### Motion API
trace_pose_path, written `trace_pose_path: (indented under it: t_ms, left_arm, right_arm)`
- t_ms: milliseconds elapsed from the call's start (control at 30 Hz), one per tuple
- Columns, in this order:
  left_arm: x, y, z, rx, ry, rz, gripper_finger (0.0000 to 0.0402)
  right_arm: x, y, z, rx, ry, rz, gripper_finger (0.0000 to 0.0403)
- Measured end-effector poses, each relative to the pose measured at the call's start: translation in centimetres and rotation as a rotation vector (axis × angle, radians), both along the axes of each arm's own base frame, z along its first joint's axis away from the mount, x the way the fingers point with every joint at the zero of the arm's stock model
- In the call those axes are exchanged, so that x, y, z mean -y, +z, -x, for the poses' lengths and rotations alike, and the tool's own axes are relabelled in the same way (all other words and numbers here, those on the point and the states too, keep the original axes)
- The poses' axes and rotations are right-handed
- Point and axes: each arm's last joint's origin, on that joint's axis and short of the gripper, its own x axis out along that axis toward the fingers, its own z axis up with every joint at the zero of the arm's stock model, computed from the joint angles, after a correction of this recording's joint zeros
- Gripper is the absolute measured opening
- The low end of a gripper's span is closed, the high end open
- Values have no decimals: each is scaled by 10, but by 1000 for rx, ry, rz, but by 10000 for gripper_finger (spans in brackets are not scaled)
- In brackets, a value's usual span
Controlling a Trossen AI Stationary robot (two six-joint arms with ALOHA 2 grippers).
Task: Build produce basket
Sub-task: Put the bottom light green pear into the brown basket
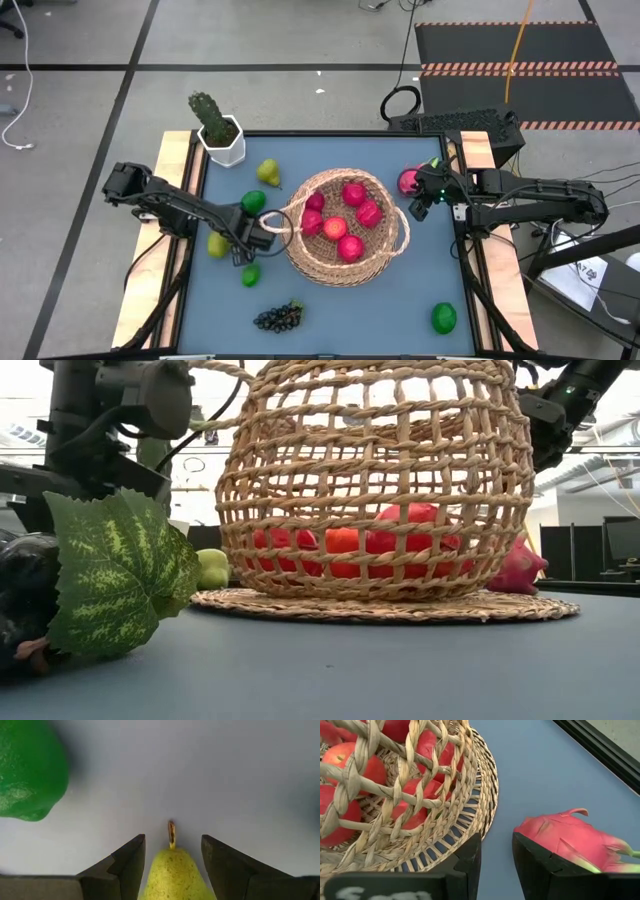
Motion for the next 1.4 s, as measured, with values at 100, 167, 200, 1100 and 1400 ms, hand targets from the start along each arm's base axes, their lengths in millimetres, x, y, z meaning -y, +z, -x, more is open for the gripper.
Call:
trace_pose_path:
  t_ms: [100,167,200,1100,1400]
  left_arm:
    - [2,0,0,6,-7,-17,195]
    - [3,0,0,7,-15,-19,195]
    - [3,0,0,9,-16,-19,195]
    - [0,-14,9,-14,-47,-25,195]
    - [-1,-26,16,-22,-66,-15,195]
  right_arm:
    - [0,0,0,-1,3,2,103]
    - [0,0,0,-1,3,2,103]
    - [0,0,0,-1,3,2,103]
    - [0,0,0,2,5,5,103]
    - [0,1,-1,4,13,11,103]
